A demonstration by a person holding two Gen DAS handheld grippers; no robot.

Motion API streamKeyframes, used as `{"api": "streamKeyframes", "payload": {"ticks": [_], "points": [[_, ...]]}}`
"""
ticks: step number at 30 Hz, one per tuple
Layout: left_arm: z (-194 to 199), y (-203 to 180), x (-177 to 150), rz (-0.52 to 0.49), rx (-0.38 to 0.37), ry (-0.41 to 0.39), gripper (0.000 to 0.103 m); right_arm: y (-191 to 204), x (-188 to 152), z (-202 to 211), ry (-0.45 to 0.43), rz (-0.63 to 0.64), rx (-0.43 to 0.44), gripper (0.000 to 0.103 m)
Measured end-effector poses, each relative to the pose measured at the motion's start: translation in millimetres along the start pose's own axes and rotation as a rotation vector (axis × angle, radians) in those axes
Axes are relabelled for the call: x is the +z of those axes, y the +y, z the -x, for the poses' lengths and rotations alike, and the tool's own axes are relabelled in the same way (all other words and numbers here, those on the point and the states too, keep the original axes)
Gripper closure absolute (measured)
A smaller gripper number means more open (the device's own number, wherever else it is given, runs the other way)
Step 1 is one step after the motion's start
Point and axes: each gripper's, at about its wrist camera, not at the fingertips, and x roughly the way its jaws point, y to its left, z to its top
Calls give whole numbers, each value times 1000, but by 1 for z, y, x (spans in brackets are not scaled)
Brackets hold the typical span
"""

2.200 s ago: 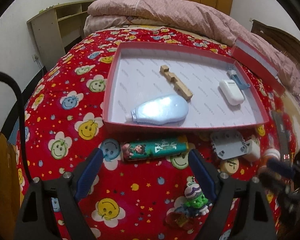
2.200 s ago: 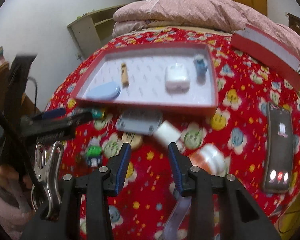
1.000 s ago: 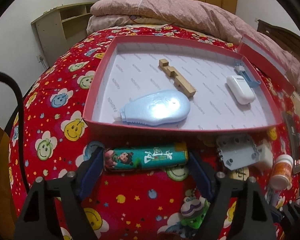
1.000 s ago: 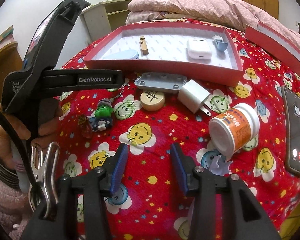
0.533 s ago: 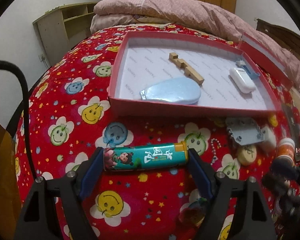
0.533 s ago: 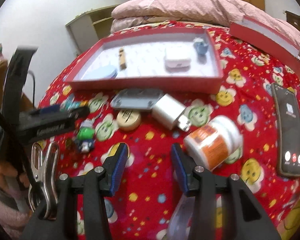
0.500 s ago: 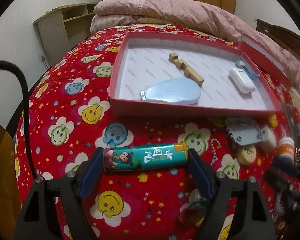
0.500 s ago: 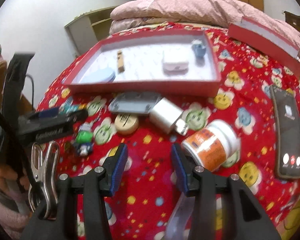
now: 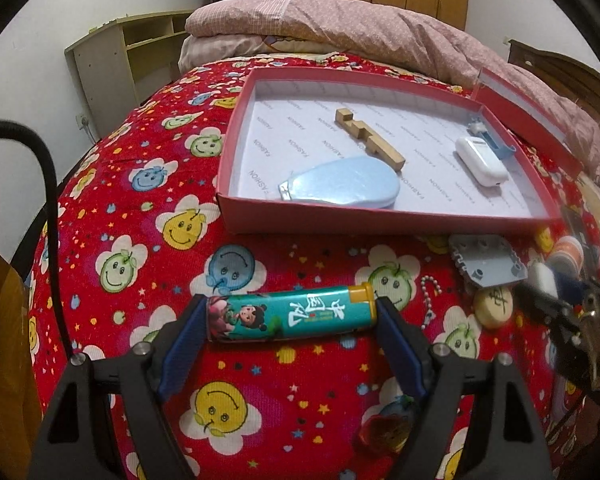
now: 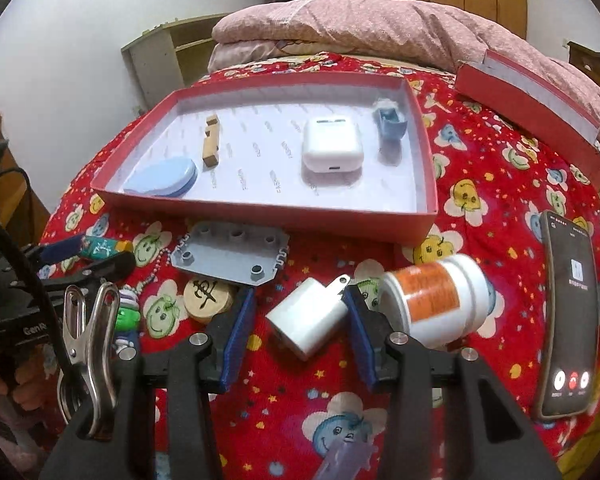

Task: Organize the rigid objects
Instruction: 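Grasp the teal printed stick with the left gripper while the right grasps the white charger plug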

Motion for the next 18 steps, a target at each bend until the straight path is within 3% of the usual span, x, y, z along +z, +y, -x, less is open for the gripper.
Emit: {"api": "streamKeyframes", "payload": {"ticks": [5,18], "points": [[0,-1,0,-1,2,-3,18,-1,-5,2,-17,-7,2,64],[18,1,2,4,-19,-21,18,2,-12,19,-29,-32,54,64]]}}
